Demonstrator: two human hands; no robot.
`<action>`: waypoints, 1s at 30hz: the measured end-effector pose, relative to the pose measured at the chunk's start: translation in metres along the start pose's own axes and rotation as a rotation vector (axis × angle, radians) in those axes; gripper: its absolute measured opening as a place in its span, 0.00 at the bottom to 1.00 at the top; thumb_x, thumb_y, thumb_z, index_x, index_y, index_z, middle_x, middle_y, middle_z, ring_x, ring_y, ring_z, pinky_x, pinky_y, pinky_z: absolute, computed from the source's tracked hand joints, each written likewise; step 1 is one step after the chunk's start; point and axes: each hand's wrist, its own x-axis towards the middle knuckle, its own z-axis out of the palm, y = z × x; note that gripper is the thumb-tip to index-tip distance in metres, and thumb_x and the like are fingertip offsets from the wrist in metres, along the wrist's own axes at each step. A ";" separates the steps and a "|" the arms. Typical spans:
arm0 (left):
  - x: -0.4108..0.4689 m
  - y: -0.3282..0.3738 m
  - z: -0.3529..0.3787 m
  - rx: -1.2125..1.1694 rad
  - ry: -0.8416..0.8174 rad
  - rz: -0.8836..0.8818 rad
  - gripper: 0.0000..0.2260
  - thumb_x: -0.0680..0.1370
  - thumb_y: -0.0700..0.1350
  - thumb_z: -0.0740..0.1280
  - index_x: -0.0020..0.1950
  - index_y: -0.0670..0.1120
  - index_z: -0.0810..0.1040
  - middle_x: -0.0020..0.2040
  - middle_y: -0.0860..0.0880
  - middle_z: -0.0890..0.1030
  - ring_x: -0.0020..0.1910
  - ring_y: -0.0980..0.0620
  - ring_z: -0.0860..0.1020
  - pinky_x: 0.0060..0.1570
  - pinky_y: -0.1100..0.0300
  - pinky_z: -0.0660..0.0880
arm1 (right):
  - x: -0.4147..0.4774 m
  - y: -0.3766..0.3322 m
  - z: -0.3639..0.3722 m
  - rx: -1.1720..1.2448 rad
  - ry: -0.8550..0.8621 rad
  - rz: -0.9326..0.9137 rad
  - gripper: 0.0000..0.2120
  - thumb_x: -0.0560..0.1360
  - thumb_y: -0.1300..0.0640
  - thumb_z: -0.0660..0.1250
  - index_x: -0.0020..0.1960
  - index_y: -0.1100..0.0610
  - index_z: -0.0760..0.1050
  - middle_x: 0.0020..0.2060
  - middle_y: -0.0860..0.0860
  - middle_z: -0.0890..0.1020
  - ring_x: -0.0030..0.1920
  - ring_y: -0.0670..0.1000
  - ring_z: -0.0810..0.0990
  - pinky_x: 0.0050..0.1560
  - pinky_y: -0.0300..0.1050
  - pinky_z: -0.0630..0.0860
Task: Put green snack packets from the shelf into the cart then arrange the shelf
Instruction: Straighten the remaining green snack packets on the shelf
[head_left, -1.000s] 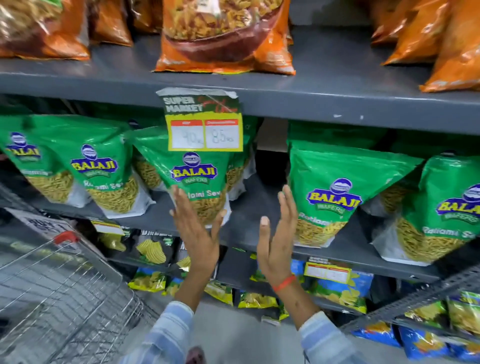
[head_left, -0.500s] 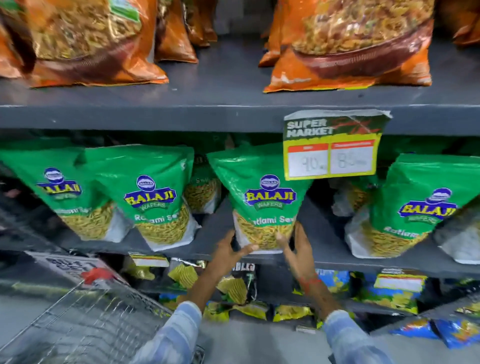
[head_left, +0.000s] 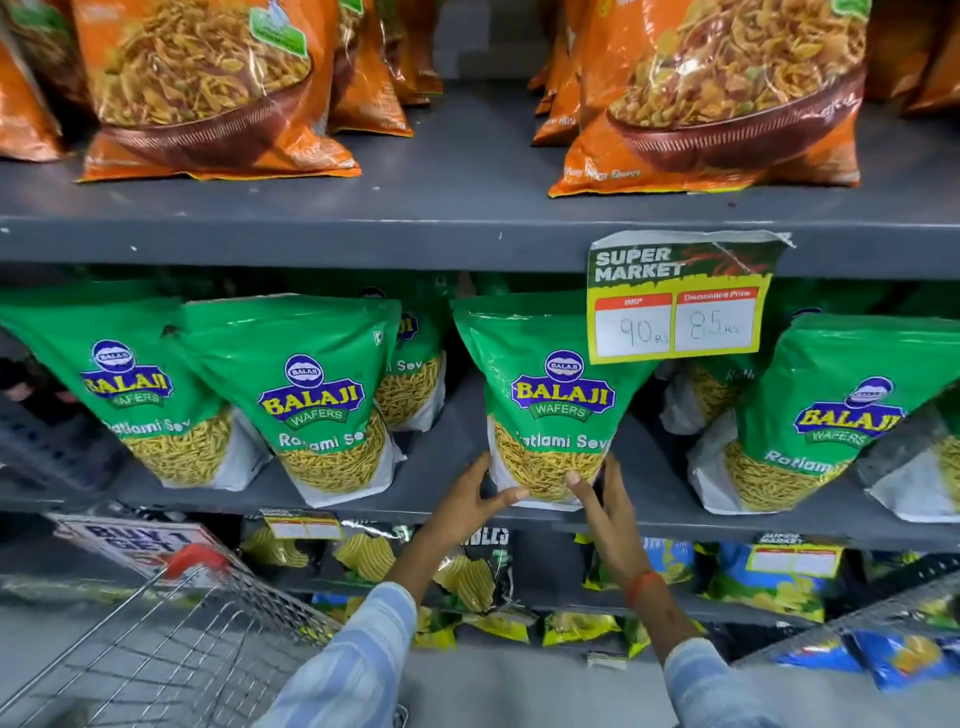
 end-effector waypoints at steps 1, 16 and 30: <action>0.000 0.000 0.000 0.005 -0.005 -0.006 0.45 0.62 0.71 0.68 0.73 0.53 0.59 0.75 0.50 0.65 0.73 0.51 0.64 0.72 0.46 0.64 | 0.000 0.000 -0.001 0.007 -0.009 0.006 0.22 0.74 0.50 0.65 0.67 0.49 0.64 0.62 0.48 0.76 0.59 0.36 0.74 0.52 0.23 0.72; -0.054 0.042 0.000 -0.076 0.467 0.232 0.35 0.73 0.49 0.69 0.75 0.49 0.55 0.76 0.52 0.61 0.73 0.56 0.61 0.69 0.60 0.64 | -0.033 -0.039 0.031 -0.158 0.466 -0.357 0.24 0.73 0.54 0.54 0.69 0.57 0.61 0.65 0.48 0.64 0.69 0.42 0.60 0.71 0.39 0.59; -0.080 -0.056 -0.131 -0.070 0.816 0.267 0.52 0.66 0.66 0.67 0.76 0.46 0.40 0.77 0.57 0.42 0.75 0.68 0.44 0.74 0.62 0.50 | -0.007 -0.031 0.191 -0.239 -0.201 -0.029 0.34 0.75 0.47 0.62 0.74 0.50 0.47 0.75 0.47 0.54 0.75 0.47 0.51 0.74 0.46 0.54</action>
